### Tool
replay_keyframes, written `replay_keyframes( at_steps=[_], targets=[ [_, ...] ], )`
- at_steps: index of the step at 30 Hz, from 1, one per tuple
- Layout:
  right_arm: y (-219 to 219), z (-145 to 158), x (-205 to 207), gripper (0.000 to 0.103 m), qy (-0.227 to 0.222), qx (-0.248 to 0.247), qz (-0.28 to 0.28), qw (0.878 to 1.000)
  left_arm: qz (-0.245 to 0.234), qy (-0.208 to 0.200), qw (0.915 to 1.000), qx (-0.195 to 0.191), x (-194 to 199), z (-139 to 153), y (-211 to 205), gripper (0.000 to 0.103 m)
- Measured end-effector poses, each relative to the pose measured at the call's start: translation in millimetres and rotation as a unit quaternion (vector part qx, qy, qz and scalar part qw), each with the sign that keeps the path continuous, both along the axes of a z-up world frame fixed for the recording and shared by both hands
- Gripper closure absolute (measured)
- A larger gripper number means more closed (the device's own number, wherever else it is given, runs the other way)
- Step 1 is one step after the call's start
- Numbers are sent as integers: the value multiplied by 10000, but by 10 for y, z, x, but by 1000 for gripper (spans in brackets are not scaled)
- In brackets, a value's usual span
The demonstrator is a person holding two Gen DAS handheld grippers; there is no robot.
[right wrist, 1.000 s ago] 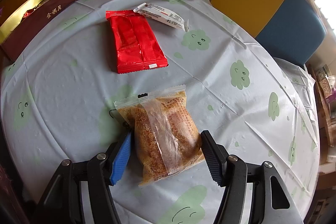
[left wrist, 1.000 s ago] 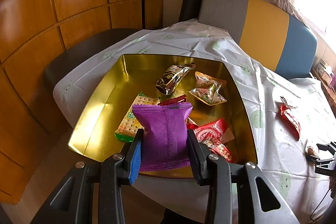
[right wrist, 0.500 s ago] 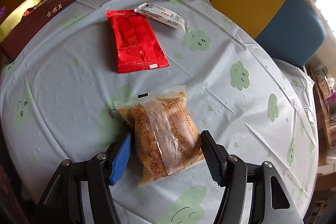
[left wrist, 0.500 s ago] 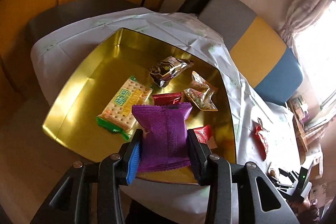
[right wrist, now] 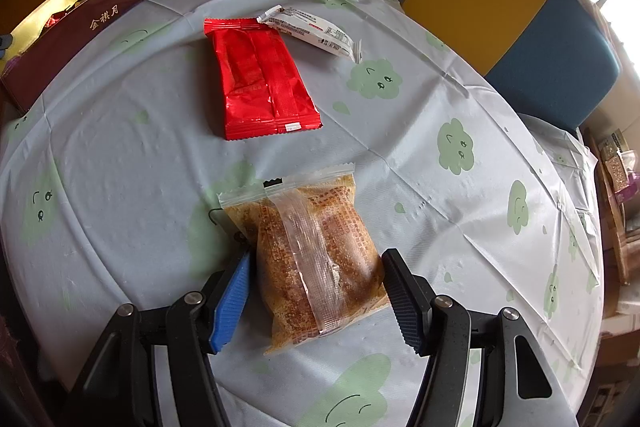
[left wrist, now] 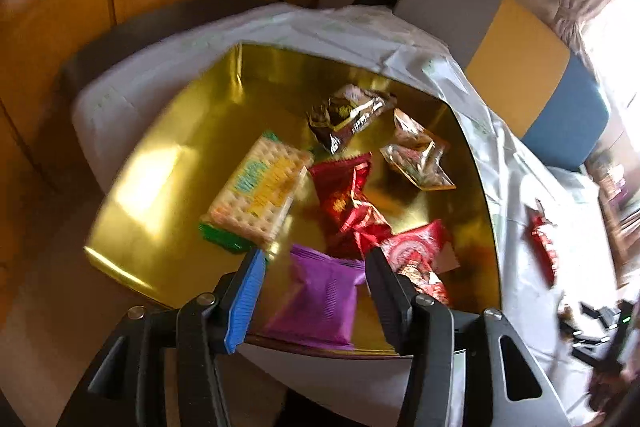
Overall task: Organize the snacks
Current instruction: 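Carry the purple packet into the gold tray and open the left tool, then carry the clear pastry bag into the gold tray and open the right tool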
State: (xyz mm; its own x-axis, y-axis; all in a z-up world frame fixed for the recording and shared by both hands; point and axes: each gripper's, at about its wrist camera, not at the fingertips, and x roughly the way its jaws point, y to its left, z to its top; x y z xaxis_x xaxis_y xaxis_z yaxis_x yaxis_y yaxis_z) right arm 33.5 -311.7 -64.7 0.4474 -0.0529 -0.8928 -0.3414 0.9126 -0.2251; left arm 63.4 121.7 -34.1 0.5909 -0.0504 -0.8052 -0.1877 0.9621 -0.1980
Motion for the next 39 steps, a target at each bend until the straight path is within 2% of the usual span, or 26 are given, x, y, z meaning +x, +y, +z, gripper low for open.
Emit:
replay_keyframes(
  at_steps=[2, 9, 14, 16, 21, 27, 32, 36, 39],
  targets=[
    [-1, 4, 1, 39, 10, 16, -15, 10000, 58, -68, 9995, 308, -43, 54, -41, 50],
    [-20, 9, 26, 42, 67, 83, -131, 9999, 68, -296, 9969, 719, -157, 182, -143, 50],
    [-49, 50, 105, 42, 305, 121, -396, 9987, -34, -487, 9953, 839, -219, 262, -200, 50],
    [-8, 120, 102, 42, 247, 179, -478, 9984, -58, -560, 9944, 898, -246, 297, -220, 50],
    [243, 407, 75, 42, -82, 723, -486, 9962, -89, -685, 9931, 951, -292, 347, -232, 50],
    [916, 740, 190, 42, -413, 1416, -73, 9890, -58, -749, 9924, 974, -343, 375, -211, 50],
    [1751, 975, 321, 42, -582, 1870, 514, 9793, 27, -820, 9912, 1038, -387, 401, -163, 50],
    [2272, 1029, 421, 42, -621, 2051, 845, 9731, 123, -851, 9904, 1079, -413, 415, -99, 50],
    [2636, 939, 537, 42, -499, 2051, 972, 9726, 204, -877, 9894, 1141, -435, 424, -54, 50]
  ],
)
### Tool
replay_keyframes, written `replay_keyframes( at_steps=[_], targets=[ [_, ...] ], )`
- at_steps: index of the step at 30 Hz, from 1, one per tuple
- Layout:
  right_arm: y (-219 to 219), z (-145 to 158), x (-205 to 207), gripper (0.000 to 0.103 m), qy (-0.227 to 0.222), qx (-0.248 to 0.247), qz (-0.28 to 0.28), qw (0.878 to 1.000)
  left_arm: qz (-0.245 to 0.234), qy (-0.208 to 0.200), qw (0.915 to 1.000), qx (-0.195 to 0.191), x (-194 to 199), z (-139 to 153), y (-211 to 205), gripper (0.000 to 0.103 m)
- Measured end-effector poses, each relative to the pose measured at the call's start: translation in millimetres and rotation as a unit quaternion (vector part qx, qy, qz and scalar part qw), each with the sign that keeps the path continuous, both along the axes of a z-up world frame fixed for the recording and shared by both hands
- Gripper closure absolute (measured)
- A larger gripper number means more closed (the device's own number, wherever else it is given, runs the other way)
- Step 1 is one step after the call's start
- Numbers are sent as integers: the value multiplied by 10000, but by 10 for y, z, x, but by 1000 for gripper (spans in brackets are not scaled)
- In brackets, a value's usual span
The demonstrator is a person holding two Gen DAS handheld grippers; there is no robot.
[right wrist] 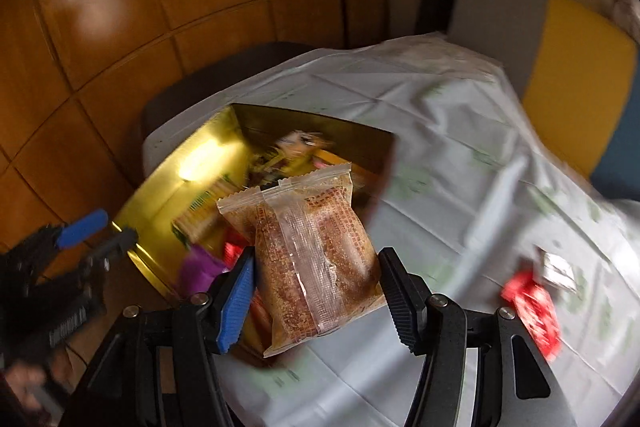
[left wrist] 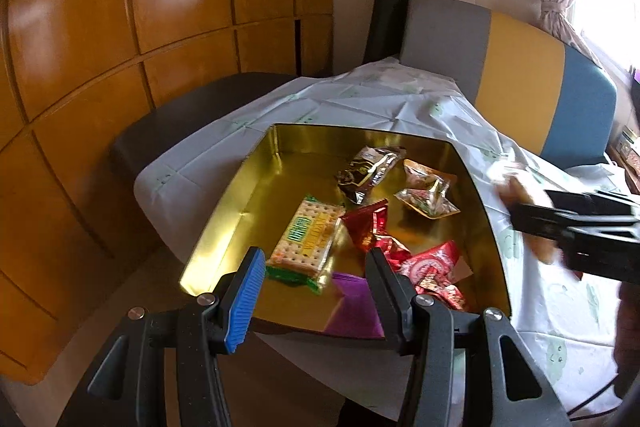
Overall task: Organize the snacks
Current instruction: 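Carry the clear pastry bag into the gold tray and open the right tool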
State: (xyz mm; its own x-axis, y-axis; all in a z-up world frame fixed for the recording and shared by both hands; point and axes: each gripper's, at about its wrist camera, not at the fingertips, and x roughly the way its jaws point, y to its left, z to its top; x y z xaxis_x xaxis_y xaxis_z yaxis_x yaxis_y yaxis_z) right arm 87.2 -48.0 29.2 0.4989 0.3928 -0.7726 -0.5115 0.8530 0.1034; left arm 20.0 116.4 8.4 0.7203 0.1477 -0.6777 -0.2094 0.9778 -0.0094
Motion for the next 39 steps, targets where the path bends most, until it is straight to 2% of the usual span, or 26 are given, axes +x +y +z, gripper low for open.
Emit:
replay_keyframes(
  at_steps=[5, 8, 18, 28, 39],
  targets=[
    [423, -296, 159, 41, 257, -315, 113, 9991, 98, -62, 9999, 89, -41, 10, 64, 50],
    [485, -449, 168, 41, 351, -496, 146, 9980, 137, -102, 9997, 145, -55, 20, 86, 50],
    [284, -296, 87, 41, 108, -132, 61, 9998, 137, -150, 9997, 156, -82, 44, 73, 50],
    [-298, -134, -9, 41, -137, 59, -431, 9990, -53, -142, 9997, 193, -96, 85, -69, 50],
    [-1253, -224, -93, 40, -139, -259, -1185, 9925, -566, -103, 9977, 349, -49, 117, -428, 50]
  ],
)
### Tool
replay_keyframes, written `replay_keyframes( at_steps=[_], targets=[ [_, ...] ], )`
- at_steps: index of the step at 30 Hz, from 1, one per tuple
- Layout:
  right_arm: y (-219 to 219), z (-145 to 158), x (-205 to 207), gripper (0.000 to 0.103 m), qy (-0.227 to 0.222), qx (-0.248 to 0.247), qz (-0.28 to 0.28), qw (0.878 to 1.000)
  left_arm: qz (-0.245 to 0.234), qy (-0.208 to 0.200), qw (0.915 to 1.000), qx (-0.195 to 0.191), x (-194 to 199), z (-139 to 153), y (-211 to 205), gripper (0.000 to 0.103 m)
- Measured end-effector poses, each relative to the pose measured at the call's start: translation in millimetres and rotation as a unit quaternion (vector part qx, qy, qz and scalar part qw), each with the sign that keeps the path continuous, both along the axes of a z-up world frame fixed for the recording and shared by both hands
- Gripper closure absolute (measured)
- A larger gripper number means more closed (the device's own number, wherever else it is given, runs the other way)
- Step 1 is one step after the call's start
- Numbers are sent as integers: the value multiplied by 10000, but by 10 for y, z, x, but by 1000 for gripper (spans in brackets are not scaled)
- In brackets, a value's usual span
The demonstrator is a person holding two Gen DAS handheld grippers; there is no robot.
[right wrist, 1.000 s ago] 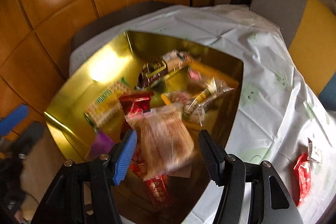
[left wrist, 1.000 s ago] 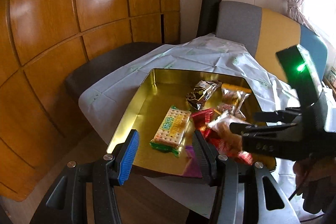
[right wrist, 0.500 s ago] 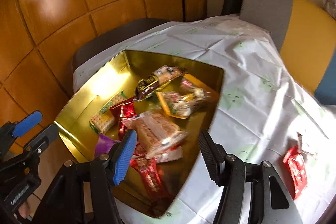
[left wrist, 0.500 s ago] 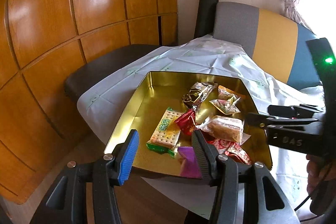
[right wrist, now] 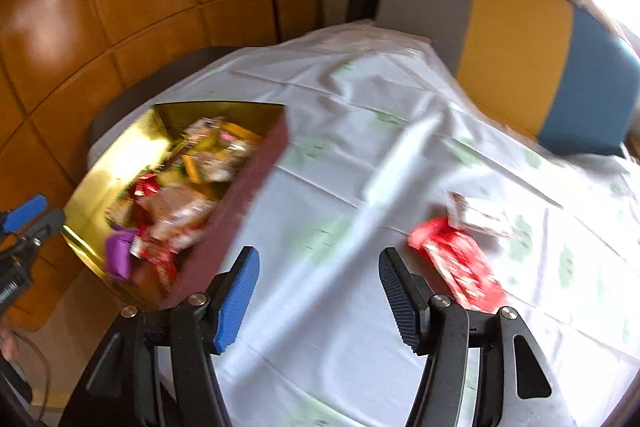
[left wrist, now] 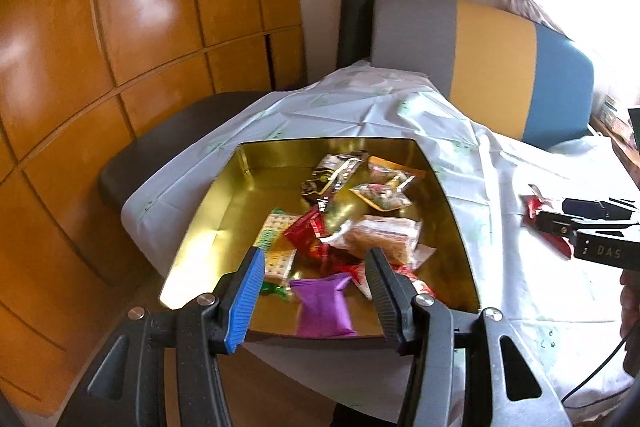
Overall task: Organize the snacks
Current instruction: 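Carry the clear pastry bag into the gold tray and open the right tool, then reach the left tool to the white red-labelled bar and grasp it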
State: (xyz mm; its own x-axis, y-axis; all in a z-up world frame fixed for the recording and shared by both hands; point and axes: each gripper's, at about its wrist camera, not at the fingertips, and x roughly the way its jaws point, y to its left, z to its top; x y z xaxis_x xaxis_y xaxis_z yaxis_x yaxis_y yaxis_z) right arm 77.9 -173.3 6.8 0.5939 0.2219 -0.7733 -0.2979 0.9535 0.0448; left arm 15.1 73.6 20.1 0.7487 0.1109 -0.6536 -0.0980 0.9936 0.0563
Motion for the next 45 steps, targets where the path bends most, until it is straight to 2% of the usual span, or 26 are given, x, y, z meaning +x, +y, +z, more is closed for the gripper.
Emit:
replay_keyframes(
  at_steps=[9, 19, 26, 28, 33, 36, 45],
  targets=[
    [-786, 27, -54, 38, -10, -301, -573, 9979, -512, 34, 9985, 185, 31, 23, -389, 50],
    [-1558, -33, -24, 34, 102, -560, -1218, 9909, -1081, 111, 9933, 403, 60, -1, -847, 50],
    [-2136, -244, 13, 34, 283, -200, -2031, 9786, -1461, 195, 9877, 515, 140, -32, -1182, 50],
    [-2217, -304, 48, 34, 465, -218, -2242, 9732, -1577, 241, 9857, 544, 178, -49, -1278, 50],
    [-2306, -291, 81, 34, 502, -1, -2451, 9682, -1805, 483, 9816, 404, 315, -107, -1511, 50],
    [-2285, -278, 76, 34, 504, -5, -2424, 9689, -1902, 639, 9792, 289, 420, -155, -1632, 50],
    [-2175, -240, 81, 32, 510, 118, -2194, 9742, -2192, 856, 9716, 255, 798, -201, -1966, 50]
  ],
)
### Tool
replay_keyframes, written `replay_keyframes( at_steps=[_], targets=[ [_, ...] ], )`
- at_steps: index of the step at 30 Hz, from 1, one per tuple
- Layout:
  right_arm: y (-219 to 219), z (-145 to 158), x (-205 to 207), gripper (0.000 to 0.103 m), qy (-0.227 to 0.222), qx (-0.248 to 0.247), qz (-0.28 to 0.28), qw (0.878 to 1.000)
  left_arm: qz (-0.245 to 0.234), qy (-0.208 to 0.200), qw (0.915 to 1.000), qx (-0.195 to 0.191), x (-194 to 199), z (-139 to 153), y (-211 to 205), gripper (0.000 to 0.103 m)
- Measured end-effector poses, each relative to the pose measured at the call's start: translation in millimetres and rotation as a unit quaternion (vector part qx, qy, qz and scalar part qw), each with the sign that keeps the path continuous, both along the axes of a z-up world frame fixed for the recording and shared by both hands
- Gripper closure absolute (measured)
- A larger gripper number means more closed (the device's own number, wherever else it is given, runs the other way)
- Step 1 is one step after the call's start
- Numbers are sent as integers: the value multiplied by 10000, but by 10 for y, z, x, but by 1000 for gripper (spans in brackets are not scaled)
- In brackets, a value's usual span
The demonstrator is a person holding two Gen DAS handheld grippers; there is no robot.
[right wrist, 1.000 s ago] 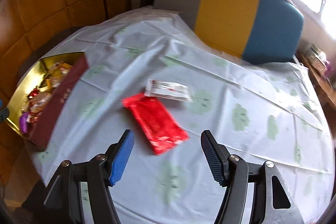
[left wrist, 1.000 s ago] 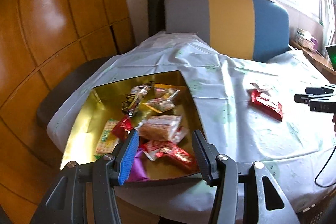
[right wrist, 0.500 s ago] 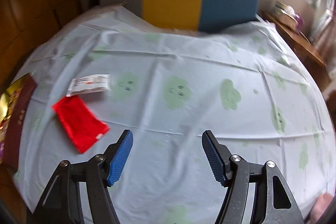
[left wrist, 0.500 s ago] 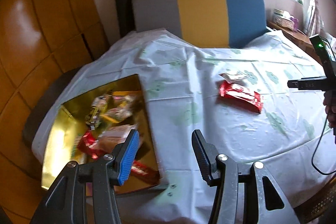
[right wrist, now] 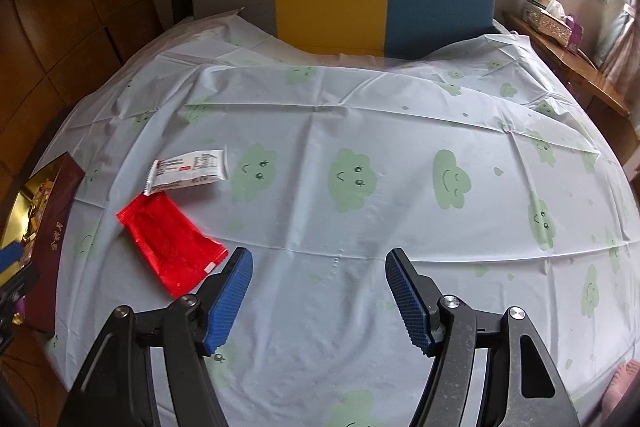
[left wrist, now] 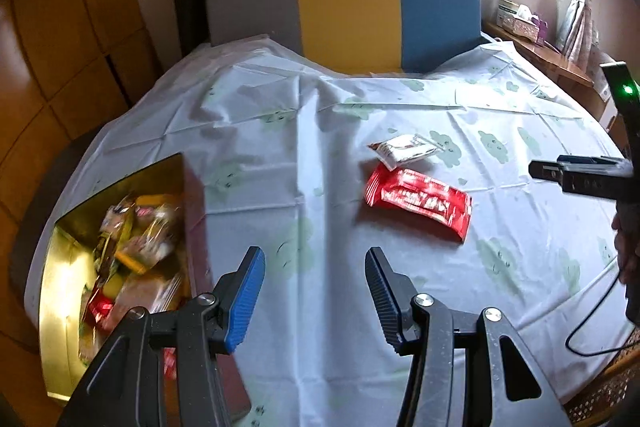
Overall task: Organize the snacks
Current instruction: 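Reach the left tool to the white red-labelled bar and grasp it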
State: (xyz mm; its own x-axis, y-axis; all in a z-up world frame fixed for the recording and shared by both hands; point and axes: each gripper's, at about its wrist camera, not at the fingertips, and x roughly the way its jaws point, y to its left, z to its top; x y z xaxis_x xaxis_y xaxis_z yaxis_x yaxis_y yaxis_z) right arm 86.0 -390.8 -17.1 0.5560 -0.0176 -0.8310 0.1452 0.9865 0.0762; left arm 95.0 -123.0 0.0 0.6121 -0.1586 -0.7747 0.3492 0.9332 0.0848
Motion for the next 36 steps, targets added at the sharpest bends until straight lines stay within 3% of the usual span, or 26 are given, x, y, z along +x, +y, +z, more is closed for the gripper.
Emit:
replay_keyframes(
  at_steps=[5, 7, 15, 20, 26, 29, 30, 31, 36],
  targets=[
    [27, 33, -12, 31, -34, 81, 49, 9999, -649, 75, 9975, 286, 248, -55, -352, 50],
    [31, 45, -15, 31, -41, 94, 69, 9999, -915, 138, 9950, 375, 358, -73, -507, 43],
    [51, 109, -26, 28, -103, 177, 134, 9997, -1747, 312, 9820, 654, 912, -207, -1069, 40],
    [30, 125, -19, 28, -100, 236, 119, 9996, -2358, 448, 9648, 1075, 1111, -428, -1367, 37],
    [21, 138, -4, 28, -92, 258, 119, 9996, -2572, 697, 9557, 1252, 1367, -660, -1503, 37],
    [16, 135, -7, 28, -102, 257, 104, 9996, -2484, 914, 9589, 1020, 1494, -743, -1502, 43],
    [12, 128, -5, 28, -89, 260, 97, 9996, -2447, 1040, 9607, 793, 1526, -739, -1488, 60],
    [10, 117, -4, 28, -71, 272, 89, 9996, -2337, 1057, 9643, 663, 1536, -726, -1472, 67],
    [40, 76, 2, 28, -1, 237, 135, 9996, -1910, 789, 9779, 320, 1435, -589, -1308, 68]
  ],
)
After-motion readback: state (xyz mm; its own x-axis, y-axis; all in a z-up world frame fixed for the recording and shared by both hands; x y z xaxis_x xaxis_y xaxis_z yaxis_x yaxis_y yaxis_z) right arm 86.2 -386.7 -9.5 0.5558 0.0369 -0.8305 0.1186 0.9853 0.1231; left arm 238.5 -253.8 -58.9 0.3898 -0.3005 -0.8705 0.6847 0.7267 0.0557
